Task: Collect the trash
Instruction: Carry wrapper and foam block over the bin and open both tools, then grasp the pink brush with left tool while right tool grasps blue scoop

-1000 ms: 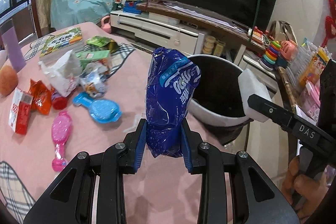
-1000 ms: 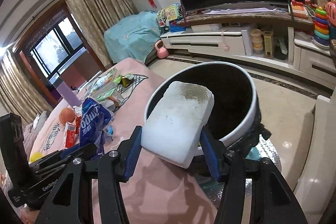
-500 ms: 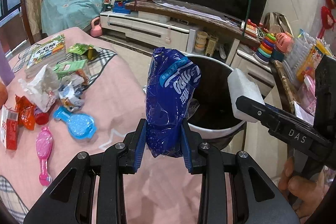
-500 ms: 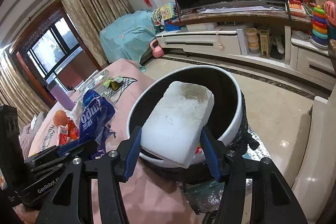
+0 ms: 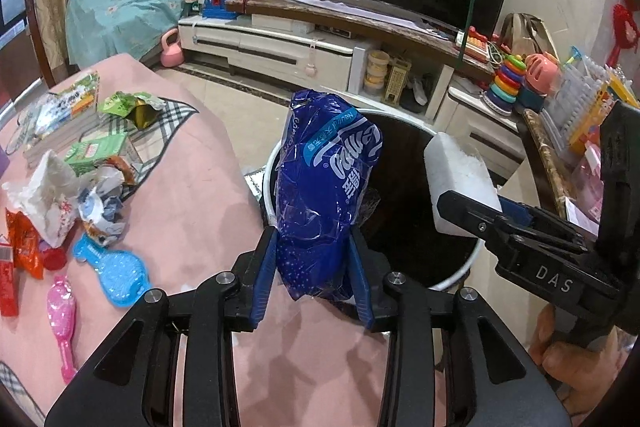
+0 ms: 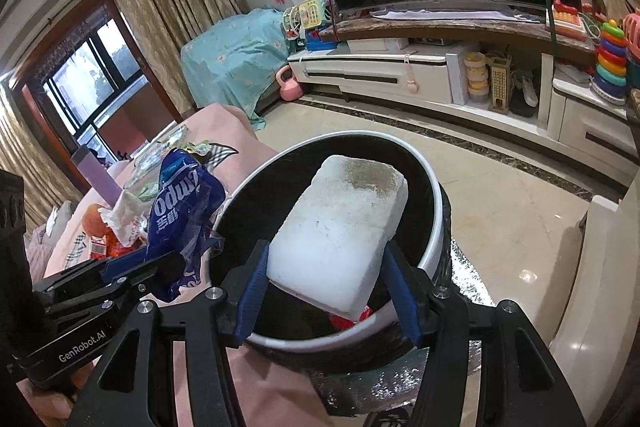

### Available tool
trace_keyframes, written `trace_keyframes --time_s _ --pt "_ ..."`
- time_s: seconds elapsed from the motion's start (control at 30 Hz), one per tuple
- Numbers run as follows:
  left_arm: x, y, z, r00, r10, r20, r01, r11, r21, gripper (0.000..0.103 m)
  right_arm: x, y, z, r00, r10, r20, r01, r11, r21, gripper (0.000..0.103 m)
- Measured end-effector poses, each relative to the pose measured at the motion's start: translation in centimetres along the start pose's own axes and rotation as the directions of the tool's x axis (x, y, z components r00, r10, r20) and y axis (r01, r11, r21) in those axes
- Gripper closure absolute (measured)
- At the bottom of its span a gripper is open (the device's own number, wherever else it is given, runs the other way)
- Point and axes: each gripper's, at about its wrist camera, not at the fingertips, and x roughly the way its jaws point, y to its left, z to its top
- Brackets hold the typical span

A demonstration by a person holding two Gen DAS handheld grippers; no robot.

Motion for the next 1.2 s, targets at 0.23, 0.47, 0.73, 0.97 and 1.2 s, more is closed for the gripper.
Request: trace_keyframes --time_s 0.23,0.47,0.73,0.97,1.2 --pt "0.6 0.5 -0.2 1.000 -0.020 -0.013 0.020 1.000 -0.014 0.046 1.2 -0.9 0.7 1.000 -0.003 -0.024 0.003 1.000 0.005 0.039" --pt "-0.1 1.5 -0.8 1.000 -0.013 -0.002 0.013 0.999 -0.044 0.040 0.6 -1.1 0.5 1.000 0.021 -0.008 -0.021 0.999 0.036 0.029" --pt "-2.1 4.2 -3.7 1.000 0.028 0.006 -0.027 0.994 -0.102 0.040 -0.4 0.1 0.0 0.999 0.051 0.013 -0.052 0.998 0.048 0.021" --pt "-4.2 7.4 -6.6 0.997 0.079 0.013 -0.076 0.985 -0.156 0.039 -1.0 3.4 -1.5 0.993 0.116 0.022 -0.117 0.993 0.030 0.010" --pt "-6.3 11.3 -9.7 0.991 0.131 0.016 -0.124 0.966 -0.229 0.039 -0.1 7.7 -3.7 0.985 0.169 -0.016 -0.170 0.985 -0.025 0.009"
